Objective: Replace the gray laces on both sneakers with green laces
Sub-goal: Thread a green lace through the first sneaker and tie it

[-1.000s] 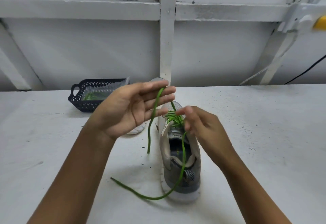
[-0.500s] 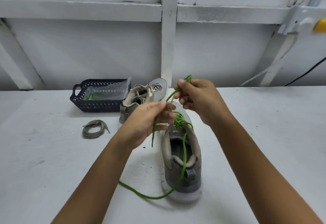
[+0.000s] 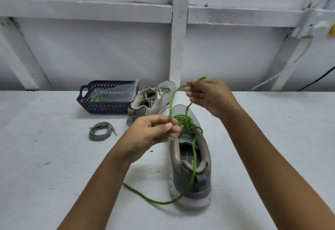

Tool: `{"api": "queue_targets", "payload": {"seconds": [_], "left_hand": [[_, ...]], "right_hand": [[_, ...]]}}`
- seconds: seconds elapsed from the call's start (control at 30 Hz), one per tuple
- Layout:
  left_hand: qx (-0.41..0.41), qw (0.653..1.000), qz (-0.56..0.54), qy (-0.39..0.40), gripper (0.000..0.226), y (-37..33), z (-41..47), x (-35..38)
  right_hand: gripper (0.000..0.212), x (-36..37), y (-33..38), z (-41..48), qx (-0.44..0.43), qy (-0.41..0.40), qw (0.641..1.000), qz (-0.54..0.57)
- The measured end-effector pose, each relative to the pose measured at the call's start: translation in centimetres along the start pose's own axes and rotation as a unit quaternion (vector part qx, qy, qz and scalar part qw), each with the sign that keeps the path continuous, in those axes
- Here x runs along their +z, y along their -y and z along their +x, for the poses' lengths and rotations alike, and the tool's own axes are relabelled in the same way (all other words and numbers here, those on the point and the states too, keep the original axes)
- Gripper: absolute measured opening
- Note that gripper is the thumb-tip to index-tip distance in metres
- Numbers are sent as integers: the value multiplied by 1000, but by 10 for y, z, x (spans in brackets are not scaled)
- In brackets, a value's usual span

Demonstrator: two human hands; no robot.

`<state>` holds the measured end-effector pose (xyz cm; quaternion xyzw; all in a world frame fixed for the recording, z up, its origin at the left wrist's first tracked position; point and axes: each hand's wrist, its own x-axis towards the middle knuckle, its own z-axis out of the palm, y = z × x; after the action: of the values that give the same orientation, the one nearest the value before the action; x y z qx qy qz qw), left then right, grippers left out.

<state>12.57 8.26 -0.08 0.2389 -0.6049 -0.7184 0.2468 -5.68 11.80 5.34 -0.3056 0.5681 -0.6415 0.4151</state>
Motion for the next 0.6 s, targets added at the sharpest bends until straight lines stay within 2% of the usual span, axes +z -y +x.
{"api": "queue_targets", "payload": {"seconds": [0.07,0.13,0.2,0.27,0.4,0.6], "left_hand": [[-7,998,-34,-49,13,2,2,2],[-7,993,-49,-112,17,7,3,3],[-5,985,-40,-165,15,14,4,5],[0,979,-18,-201,12,23,4,8],[17,972,21,-235,13,36,7,13],[59,965,89,-238,17,39,10,14]], "right_hand": [[13,2,-4,-8,29,61,992,-105],[18,2,-11,-15,26,91,963,-252],[17,0,-20,-23,-13,85,924,-372],[16,-3,-31,-30,-72,49,893,-441],[15,-8,-50,-46,-172,-30,856,-487],[12,-18,-72,-59,-175,-54,861,-475]]}}
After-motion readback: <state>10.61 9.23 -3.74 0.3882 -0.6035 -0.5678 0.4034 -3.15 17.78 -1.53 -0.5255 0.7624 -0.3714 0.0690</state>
